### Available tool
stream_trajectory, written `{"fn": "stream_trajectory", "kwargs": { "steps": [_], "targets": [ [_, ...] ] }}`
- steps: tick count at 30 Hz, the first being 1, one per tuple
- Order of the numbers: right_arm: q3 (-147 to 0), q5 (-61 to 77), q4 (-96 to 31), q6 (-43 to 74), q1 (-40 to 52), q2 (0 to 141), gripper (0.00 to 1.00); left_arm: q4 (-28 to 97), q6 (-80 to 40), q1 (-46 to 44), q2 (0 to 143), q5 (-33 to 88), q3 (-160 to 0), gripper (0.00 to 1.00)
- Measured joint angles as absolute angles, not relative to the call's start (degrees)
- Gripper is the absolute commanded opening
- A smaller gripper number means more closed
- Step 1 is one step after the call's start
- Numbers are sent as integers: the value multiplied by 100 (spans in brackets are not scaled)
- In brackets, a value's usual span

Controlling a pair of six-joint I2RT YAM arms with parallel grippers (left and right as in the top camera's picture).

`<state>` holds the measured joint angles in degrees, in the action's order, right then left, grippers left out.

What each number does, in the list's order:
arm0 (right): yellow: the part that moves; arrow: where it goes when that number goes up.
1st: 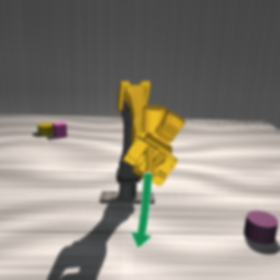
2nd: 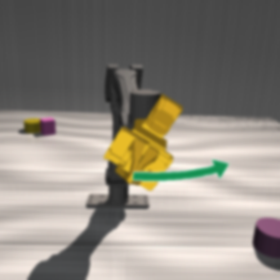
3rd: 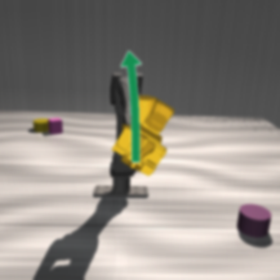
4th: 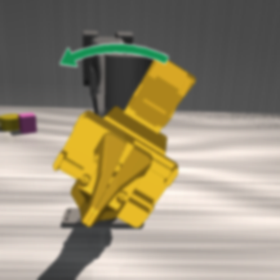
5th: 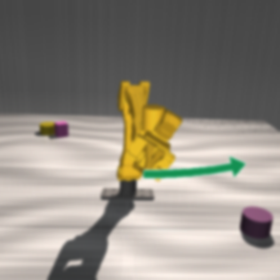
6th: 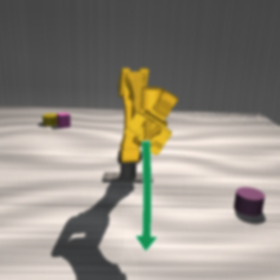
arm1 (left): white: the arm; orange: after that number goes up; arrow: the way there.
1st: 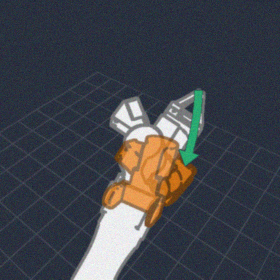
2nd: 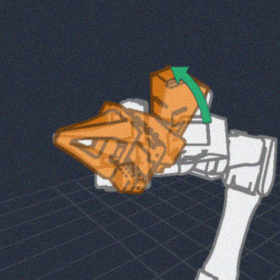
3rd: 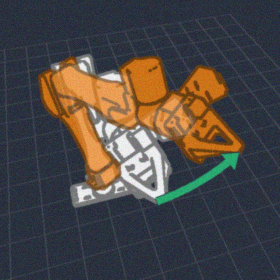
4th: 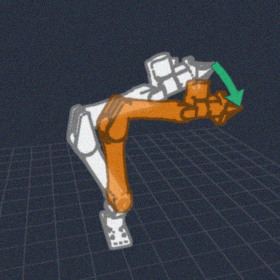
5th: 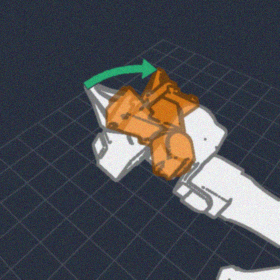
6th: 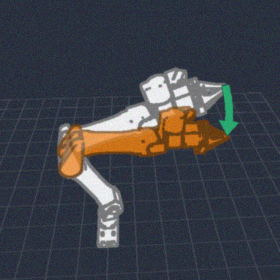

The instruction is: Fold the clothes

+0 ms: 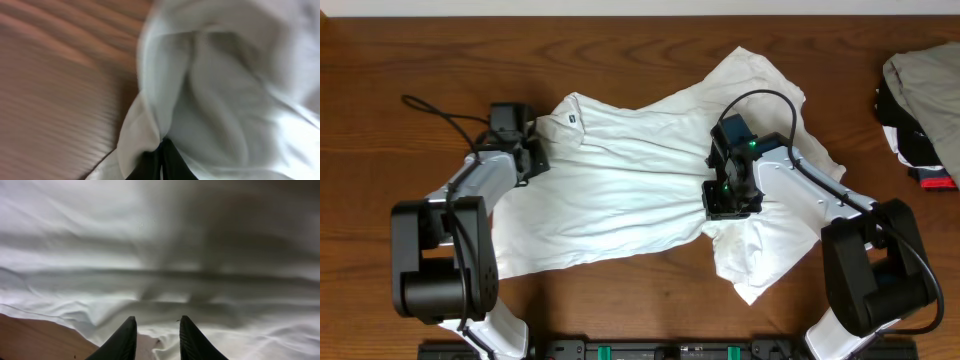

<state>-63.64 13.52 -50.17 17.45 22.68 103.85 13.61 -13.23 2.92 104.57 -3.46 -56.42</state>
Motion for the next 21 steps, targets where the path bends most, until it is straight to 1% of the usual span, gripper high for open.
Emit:
{"fn": "stream_trajectory", "kwargs": {
  "steps": [7, 14, 21],
  "targets": [
    [-6364, 1352, -5037, 1745, 2268, 10385, 27, 1354, -1302, 856, 10460, -646, -5642, 6],
    [-6364, 1352, -5085, 1747, 2268, 10385, 27, 1358, -1155, 969, 10460, -746, -5642, 7],
    [-6361, 1129, -5339, 1940, 2268, 10385, 27, 1841, -1052, 969, 10381, -1708, -5736, 6]
  ]
}}
